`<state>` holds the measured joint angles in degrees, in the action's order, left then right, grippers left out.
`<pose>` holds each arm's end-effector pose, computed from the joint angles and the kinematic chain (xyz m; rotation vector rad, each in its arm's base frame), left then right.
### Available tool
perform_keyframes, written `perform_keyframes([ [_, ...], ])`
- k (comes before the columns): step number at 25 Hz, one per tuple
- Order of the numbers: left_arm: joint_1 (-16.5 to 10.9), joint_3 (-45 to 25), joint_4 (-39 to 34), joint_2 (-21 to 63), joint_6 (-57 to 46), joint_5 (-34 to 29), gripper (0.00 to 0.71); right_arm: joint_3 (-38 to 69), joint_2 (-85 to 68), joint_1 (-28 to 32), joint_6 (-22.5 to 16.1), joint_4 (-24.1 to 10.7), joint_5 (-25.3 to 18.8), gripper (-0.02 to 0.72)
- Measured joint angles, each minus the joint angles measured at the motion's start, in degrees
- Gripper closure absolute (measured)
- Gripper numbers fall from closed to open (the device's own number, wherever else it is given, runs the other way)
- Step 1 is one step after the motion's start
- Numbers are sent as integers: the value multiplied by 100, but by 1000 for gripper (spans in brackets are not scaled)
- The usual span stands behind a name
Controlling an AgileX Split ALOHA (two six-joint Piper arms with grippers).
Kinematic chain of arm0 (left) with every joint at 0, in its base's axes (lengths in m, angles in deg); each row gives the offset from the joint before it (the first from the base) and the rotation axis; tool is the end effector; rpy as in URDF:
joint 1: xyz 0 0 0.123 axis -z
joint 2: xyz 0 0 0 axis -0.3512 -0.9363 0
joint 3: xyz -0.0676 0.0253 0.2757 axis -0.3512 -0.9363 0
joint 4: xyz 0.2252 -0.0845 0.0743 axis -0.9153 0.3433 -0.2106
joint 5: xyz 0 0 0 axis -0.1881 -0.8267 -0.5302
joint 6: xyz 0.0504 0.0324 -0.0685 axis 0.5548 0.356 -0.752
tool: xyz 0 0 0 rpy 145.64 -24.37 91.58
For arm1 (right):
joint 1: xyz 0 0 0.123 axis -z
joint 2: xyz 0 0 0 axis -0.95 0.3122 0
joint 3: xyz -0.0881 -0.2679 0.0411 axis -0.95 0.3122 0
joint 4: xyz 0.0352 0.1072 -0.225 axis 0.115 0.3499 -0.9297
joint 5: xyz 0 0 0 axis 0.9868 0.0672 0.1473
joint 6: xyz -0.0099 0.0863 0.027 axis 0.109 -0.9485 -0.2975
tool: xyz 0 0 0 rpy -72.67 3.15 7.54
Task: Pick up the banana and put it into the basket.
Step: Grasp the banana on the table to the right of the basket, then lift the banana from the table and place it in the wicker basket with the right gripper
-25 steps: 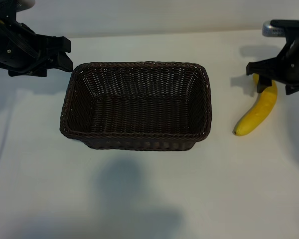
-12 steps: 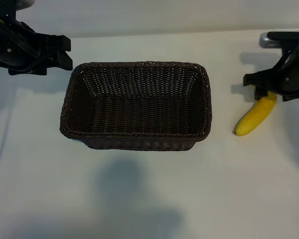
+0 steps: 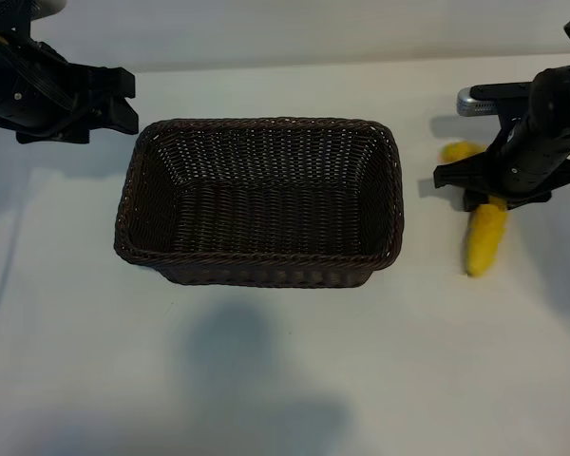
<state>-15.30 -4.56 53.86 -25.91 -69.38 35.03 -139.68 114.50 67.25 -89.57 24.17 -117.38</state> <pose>0.3436 -0.0536 0.2695 -0.0210 2.5956 -0.4111 0.3774 0.0306 0.1199 0.1901 2.8423 0.0695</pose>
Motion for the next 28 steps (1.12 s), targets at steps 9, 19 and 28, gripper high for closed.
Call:
perform_keyframes([
  [9,0,0,0,0,0,-100,118,-73,0,0,-223,-24,-233,301],
  [19,0,0,0,0,0,-118,118,-985,-427,0,-64,-59,-1552,301],
  [28,0,0,0,0,0,-120,118,-1291,-519,0,376,37,-1970,301],
])
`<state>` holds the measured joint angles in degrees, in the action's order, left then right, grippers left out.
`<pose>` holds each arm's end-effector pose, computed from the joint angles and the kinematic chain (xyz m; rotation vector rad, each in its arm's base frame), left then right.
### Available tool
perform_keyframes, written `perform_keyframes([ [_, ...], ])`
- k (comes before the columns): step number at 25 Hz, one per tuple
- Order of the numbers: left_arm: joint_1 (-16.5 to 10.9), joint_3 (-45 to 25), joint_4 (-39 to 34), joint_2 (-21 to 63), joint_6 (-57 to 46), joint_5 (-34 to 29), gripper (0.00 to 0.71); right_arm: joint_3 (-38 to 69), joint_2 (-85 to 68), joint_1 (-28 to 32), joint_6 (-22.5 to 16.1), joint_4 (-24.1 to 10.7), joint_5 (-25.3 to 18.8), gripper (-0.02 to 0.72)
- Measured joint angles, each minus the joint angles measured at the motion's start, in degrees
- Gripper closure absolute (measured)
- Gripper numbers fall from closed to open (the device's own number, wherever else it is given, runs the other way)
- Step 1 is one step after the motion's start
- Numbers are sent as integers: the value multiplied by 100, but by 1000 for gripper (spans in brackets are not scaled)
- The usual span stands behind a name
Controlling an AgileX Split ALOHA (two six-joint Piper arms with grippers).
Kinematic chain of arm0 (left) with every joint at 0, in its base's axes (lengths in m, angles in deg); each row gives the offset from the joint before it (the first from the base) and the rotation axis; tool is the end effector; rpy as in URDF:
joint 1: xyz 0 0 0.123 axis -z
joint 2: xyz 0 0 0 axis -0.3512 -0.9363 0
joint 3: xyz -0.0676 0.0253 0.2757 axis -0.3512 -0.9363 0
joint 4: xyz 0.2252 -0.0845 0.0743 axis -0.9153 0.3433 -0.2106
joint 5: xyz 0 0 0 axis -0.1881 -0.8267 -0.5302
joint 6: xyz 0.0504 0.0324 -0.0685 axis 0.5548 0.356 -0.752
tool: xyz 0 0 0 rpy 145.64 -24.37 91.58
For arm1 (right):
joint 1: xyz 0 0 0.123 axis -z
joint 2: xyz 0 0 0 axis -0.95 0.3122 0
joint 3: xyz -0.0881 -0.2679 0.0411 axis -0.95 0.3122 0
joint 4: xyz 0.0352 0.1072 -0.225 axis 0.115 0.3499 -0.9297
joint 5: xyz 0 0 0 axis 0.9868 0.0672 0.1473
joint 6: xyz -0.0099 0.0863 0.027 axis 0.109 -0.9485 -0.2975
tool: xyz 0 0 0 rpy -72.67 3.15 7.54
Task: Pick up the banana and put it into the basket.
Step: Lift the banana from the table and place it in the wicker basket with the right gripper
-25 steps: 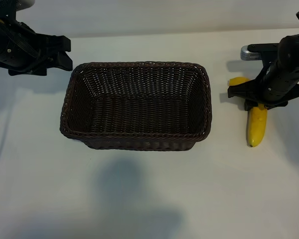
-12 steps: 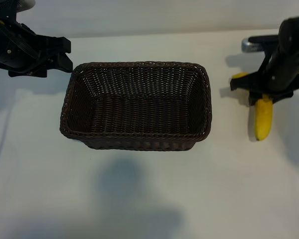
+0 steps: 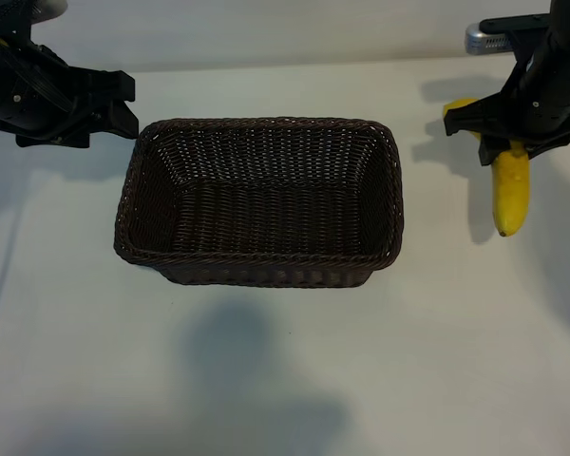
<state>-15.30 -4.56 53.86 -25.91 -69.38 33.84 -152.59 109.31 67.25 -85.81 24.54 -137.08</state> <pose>0.3419 -0.0540 0.2686 -0.0161 2.6155 -0.4162 0.3911 0.0324 0.2014 0.0991 2.8742 0.0628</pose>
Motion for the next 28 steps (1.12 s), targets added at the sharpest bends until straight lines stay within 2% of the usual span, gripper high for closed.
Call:
perform_keyframes([
  [5,0,0,7,0,0,-11,118,-307,0,-116,305,216,-325,301],
  [16,0,0,16,0,0,-122,118,-857,0,-1232,360,251,-708,302],
  [22,0,0,16,0,0,-137,118,-963,0,-1851,388,245,-683,302],
  [28,0,0,16,0,0,-153,118,-963,0,-2117,716,252,-471,302],
])
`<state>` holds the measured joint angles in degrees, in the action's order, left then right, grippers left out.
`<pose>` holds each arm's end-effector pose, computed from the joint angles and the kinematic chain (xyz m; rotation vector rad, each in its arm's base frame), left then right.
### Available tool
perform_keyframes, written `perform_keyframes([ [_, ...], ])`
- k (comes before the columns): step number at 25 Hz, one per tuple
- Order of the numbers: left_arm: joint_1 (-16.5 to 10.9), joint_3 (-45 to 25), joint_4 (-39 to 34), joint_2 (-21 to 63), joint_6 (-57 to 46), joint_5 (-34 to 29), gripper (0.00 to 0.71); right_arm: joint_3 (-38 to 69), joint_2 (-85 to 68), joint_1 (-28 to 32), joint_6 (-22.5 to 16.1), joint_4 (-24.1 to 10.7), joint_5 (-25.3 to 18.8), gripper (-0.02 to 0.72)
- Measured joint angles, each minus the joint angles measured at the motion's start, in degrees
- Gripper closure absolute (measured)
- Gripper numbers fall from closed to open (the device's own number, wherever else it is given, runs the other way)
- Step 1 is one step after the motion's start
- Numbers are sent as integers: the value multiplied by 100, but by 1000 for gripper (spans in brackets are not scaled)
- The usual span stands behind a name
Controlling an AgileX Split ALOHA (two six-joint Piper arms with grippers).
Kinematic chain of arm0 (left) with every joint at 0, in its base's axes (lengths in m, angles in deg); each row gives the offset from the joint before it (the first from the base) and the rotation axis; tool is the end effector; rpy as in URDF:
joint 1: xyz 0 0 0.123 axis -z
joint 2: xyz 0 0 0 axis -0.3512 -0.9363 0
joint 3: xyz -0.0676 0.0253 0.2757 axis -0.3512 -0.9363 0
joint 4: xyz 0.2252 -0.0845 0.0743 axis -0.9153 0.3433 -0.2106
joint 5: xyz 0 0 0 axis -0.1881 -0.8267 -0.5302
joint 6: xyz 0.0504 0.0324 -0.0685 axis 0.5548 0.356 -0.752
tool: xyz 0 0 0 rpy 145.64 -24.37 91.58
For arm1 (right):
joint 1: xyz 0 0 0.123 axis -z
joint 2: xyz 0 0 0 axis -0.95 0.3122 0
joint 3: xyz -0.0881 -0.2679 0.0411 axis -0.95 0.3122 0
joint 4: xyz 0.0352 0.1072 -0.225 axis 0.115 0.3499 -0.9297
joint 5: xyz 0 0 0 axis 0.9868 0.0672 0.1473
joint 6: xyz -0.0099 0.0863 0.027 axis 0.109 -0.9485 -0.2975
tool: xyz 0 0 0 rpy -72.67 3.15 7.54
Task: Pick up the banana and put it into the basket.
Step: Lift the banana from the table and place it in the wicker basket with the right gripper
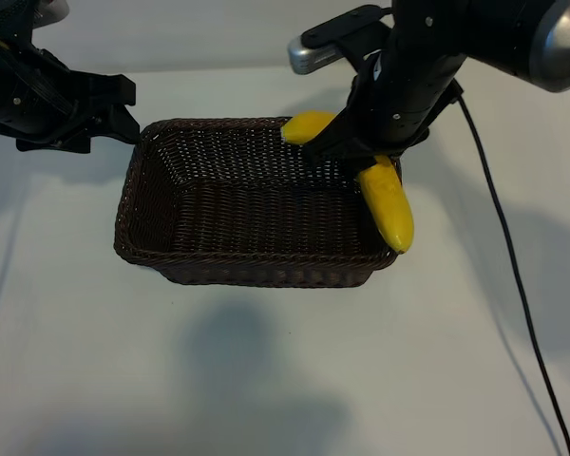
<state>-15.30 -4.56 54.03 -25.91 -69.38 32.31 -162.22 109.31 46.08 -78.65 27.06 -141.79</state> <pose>0.3397 -0.0546 0.2677 -0.0119 2.6406 -0.4261 0.3683 0.1826 0.2447 -0.5680 2.7454 0.1912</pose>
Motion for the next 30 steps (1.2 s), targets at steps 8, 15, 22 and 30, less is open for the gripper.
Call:
perform_keyframes([
  [8,0,0,283,0,169,-21,118,0,0,-5,2662,763,283,302],
  [15,0,0,405,0,237,-72,118,0,0,-35,4554,1622,283,302],
  [22,0,0,412,0,252,-104,118,0,6,-50,4699,1871,455,302],
  [30,0,0,412,0,252,-108,118,0,341,-87,4966,2339,806,302],
])
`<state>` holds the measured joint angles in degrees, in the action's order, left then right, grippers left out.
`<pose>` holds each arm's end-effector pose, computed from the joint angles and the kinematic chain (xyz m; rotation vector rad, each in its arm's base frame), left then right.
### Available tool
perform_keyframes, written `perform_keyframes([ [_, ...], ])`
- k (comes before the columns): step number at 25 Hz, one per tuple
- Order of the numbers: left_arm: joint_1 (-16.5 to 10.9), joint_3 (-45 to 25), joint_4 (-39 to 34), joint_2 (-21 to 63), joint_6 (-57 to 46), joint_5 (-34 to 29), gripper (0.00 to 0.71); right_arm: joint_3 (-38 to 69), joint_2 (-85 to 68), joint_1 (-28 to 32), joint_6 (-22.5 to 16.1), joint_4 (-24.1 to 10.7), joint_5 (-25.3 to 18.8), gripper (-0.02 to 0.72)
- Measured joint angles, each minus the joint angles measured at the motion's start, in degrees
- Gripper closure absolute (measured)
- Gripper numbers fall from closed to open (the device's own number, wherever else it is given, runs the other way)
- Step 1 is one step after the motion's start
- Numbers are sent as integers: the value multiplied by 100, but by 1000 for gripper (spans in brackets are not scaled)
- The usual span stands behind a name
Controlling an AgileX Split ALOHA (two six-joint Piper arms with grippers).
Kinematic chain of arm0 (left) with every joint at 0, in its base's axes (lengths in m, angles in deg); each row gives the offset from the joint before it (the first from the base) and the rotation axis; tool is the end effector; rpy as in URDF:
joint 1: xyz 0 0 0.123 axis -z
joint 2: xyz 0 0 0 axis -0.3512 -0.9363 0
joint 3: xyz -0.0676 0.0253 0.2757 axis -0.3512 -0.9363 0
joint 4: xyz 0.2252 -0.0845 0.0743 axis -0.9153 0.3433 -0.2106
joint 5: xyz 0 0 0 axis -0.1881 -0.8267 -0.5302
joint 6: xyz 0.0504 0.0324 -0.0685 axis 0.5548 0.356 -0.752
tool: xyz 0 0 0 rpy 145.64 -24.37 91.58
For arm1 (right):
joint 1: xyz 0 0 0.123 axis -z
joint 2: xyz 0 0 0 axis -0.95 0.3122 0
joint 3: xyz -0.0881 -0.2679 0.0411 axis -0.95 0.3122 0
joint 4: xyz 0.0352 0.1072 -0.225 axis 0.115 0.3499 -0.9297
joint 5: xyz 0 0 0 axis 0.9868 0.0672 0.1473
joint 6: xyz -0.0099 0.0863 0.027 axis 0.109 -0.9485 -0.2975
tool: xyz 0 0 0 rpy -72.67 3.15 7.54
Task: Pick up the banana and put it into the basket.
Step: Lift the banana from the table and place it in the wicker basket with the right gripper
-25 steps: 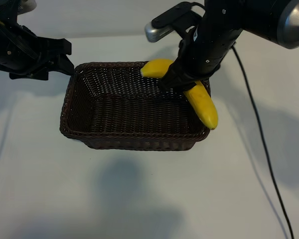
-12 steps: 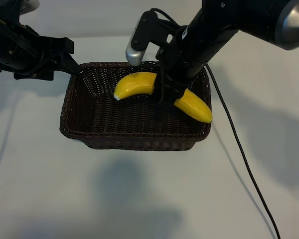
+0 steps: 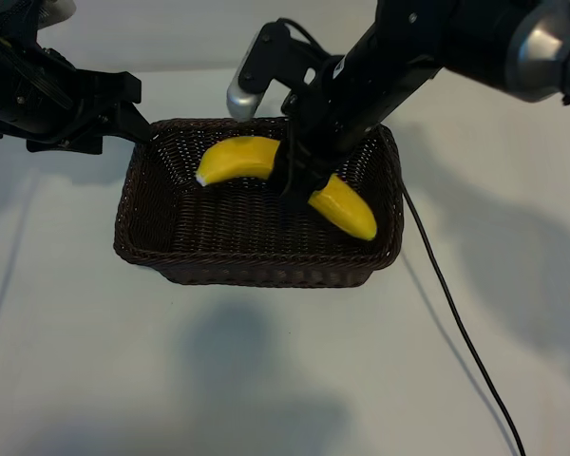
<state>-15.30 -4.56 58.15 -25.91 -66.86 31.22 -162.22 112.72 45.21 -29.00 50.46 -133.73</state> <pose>0.3384 -0.0592 0.2687 -0.0013 2.6414 -0.4997 0.3728 0.2199 0.2311 -1.3251 2.2536 0.4215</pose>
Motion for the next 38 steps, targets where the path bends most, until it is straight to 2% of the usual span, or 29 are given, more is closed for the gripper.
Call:
perform_keyframes([
  [5,0,0,6,0,7,-8,118,0,203,-141,234,38,174,302],
  [10,0,0,6,5,7,-16,118,-7,494,-194,291,74,325,302],
  [18,0,0,6,5,9,-20,118,-12,771,-256,291,101,559,302],
  [25,0,0,6,5,9,-20,118,-16,1055,-258,262,117,576,302],
  [32,0,0,7,5,9,-40,118,-16,1055,-258,67,117,639,301],
  [34,0,0,7,5,9,-40,119,-16,1055,-258,-38,117,639,245],
  [37,0,0,7,5,13,-44,119,-16,1055,-258,-183,124,612,68],
  [38,0,0,7,5,21,-44,119,-16,1048,-258,-240,124,602,35],
])
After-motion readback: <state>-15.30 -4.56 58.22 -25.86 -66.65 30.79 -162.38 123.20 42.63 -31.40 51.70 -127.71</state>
